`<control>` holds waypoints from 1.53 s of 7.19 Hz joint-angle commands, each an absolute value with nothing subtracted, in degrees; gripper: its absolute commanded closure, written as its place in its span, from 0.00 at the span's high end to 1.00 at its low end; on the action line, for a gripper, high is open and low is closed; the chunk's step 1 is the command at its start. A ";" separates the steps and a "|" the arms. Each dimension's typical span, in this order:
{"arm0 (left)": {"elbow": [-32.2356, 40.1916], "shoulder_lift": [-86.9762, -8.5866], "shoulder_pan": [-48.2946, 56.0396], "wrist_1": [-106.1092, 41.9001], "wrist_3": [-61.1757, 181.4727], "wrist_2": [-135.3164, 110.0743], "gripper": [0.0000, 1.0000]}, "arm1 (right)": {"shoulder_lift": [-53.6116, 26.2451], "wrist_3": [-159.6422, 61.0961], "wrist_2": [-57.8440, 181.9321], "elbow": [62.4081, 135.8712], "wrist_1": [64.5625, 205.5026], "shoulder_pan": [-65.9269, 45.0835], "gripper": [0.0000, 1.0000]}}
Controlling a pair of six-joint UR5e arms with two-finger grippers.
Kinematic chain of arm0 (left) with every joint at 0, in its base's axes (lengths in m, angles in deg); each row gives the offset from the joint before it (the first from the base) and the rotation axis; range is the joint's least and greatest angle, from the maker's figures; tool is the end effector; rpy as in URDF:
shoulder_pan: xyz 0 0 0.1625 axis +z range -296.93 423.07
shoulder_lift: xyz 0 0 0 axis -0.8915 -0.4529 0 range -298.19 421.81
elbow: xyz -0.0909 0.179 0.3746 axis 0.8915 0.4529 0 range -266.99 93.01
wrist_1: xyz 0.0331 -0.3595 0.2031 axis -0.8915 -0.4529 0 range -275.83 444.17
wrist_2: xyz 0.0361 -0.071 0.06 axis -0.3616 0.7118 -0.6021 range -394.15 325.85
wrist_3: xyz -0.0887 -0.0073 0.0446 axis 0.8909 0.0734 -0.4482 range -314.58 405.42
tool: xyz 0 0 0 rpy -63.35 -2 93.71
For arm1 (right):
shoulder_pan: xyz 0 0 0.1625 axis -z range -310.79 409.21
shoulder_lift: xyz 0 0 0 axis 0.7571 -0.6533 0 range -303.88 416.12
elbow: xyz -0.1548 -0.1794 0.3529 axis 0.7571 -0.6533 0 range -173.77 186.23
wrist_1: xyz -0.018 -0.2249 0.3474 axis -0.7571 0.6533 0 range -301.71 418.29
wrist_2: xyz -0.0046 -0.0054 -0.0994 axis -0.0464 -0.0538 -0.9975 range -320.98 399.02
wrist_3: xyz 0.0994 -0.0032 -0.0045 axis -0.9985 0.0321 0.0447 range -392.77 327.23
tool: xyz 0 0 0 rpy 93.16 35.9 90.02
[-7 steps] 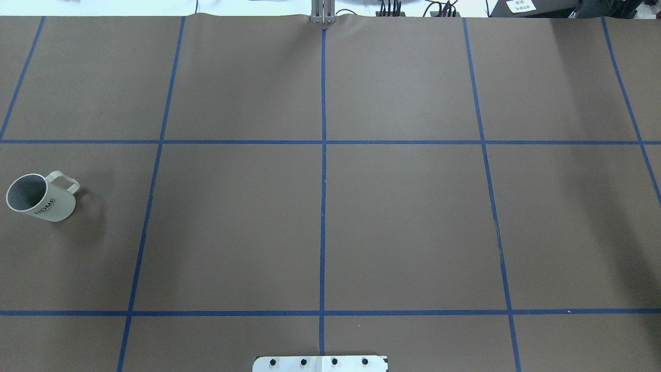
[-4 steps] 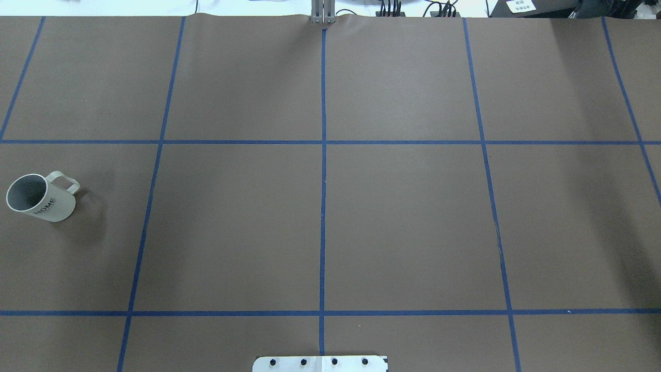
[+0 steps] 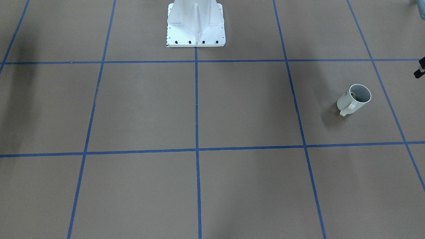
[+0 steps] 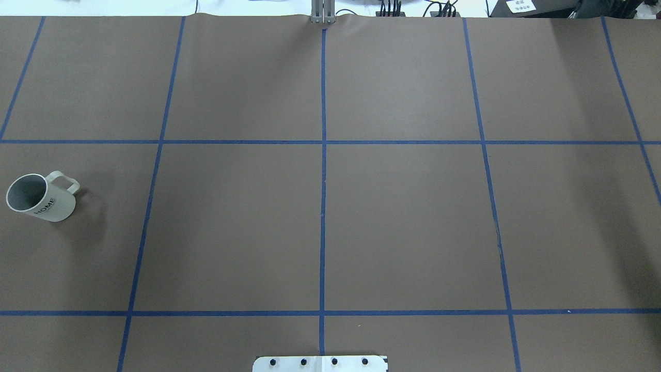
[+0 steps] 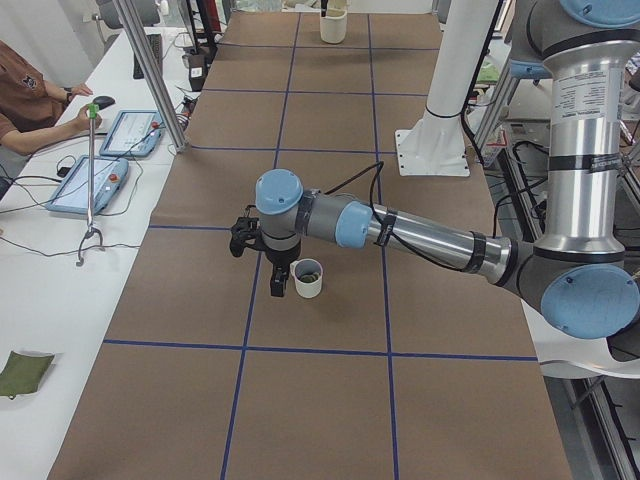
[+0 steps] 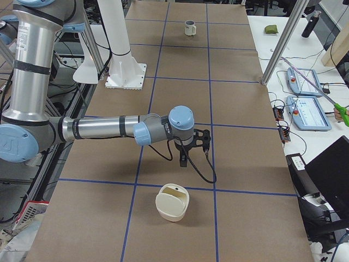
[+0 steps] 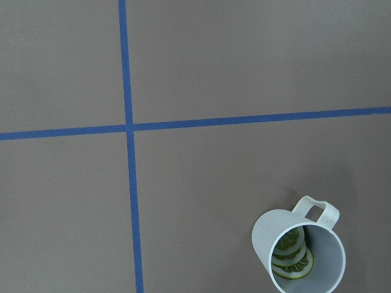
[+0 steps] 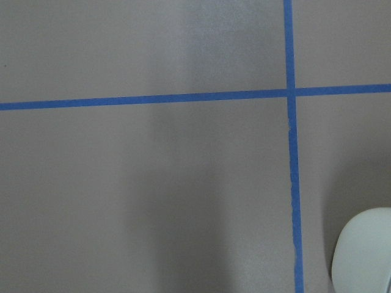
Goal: Left arm hands cup to right arm to dump lemon
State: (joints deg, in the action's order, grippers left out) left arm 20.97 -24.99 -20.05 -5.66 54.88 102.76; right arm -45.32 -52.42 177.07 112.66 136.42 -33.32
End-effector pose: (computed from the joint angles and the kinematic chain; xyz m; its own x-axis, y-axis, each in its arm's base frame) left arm -0.0039 -0.4730 0.5275 0.6663 0.1031 -0.7385 -0.0065 0.9912 0.1325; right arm 0.0040 -0.4252 0.5798 0.6397 0.0359 0.7678 -0.0961 0.9948 0.0335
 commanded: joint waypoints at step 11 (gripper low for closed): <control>8.74 -25.20 0.66 -22.16 69.76 96.19 0.81 | -44.86 -56.14 176.30 113.02 127.81 -26.82 1.00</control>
